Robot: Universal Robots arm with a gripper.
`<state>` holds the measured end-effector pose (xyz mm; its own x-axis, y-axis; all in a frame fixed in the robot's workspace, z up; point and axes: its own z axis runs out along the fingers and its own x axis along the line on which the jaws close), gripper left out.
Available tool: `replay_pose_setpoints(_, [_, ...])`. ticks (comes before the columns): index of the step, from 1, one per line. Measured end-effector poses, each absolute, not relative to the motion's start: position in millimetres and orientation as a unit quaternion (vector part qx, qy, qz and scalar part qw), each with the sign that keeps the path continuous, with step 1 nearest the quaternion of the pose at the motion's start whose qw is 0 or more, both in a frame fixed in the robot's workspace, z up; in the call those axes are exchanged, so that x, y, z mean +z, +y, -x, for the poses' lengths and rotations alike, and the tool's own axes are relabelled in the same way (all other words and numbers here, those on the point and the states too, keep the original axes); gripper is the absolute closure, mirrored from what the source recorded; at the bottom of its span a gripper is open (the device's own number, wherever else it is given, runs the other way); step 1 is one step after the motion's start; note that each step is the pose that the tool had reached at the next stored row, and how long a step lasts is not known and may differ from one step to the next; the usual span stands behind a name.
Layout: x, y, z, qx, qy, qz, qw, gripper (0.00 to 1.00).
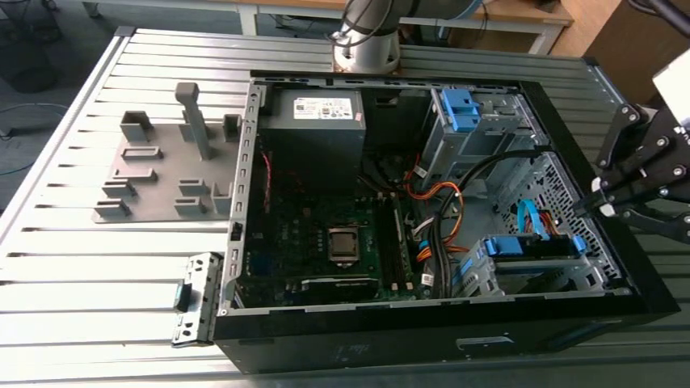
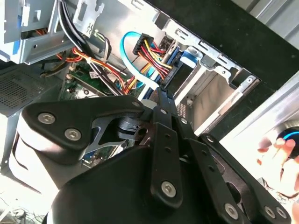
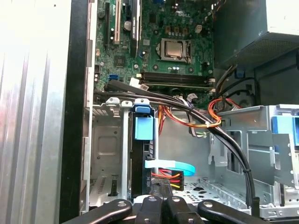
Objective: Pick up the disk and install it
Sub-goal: 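Insert the second disk wire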
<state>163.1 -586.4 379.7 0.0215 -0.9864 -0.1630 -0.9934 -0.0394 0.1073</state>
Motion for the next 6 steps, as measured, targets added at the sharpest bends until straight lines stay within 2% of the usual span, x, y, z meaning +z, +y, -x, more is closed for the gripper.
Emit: replay_pose_setpoints(6, [379.9, -586.4, -163.1, 0.096, 0.693, 0.714, 0.018, 0.89])
